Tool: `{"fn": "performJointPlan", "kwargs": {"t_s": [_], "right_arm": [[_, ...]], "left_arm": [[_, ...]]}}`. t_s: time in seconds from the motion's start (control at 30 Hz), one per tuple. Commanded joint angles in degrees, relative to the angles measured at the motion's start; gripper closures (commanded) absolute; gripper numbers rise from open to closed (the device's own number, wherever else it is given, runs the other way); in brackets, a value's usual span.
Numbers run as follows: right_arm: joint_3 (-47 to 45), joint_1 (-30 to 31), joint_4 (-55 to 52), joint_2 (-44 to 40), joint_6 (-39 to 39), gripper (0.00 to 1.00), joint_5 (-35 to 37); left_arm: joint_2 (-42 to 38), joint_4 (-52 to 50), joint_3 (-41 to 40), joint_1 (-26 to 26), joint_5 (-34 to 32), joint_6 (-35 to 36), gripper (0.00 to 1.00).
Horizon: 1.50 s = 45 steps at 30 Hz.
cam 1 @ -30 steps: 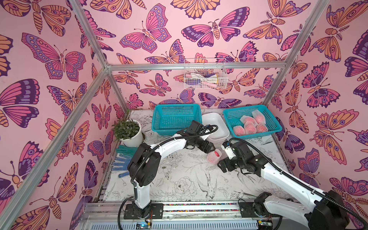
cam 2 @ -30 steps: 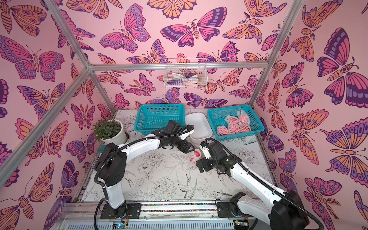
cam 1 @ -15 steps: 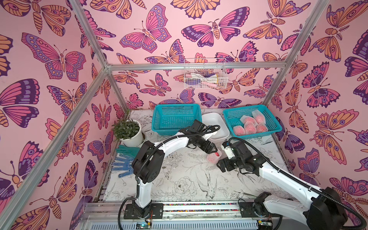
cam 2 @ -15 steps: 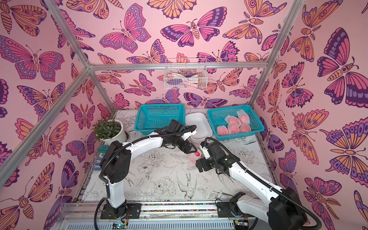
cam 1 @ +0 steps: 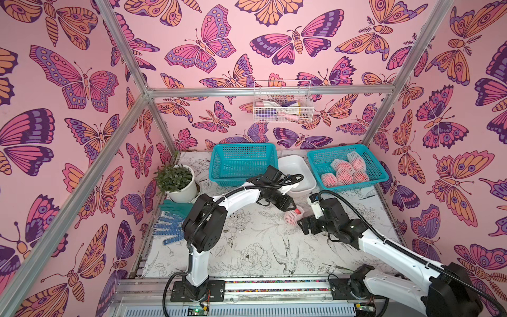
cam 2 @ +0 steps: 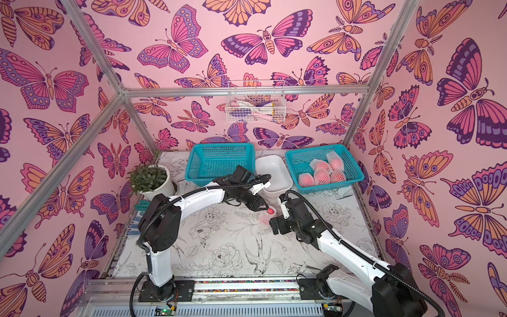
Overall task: Remove foam nets from apples
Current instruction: Remove the foam net from the apple.
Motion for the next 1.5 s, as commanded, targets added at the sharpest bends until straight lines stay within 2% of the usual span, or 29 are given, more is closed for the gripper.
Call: {"fn": "performJointPlan", "kwargs": {"t_s": [0.0, 0.23, 0.5, 0.8, 0.97, 1.27, 1.47], "right_arm": [[0.94, 0.31, 5.1, 1.67, -3.86, 0.0, -1.1], [3.35, 0.31, 7.4, 6.85, -10.29, 0.0, -3.78], [10.29, -0.56, 5.65, 15.98, -14.21, 0.0, -6.31], [8.71, -1.34, 11.39, 16.48, -17.91, 0.05, -13.19], [8.42, -1.34, 14.5, 19.48, -19.49, 0.06, -16.26], [7.85, -1.34, 18.91, 23.69, -20.09, 0.08, -14.59], [6.9, -1.53, 22.52, 23.63, -20.16, 0.08, -12.55]], "left_arm": [[1.76, -1.28, 1.5, -0.17, -0.61, -0.07, 0.68], [1.6, -1.21, 1.6, -0.1, -0.21, -1.34, 0.89], [1.49, -1.35, 2.04, 0.26, 1.56, -2.79, 0.99], [-1.2, -1.39, -0.68, 3.84, 3.09, -5.28, 1.0], [-2.16, -1.34, -1.89, 5.12, 4.78, -5.61, 1.0], [-2.08, -1.38, -1.33, 5.99, 7.21, -6.31, 1.0], [-1.4, -0.76, -0.82, 5.89, 8.92, -7.41, 1.0]]}}
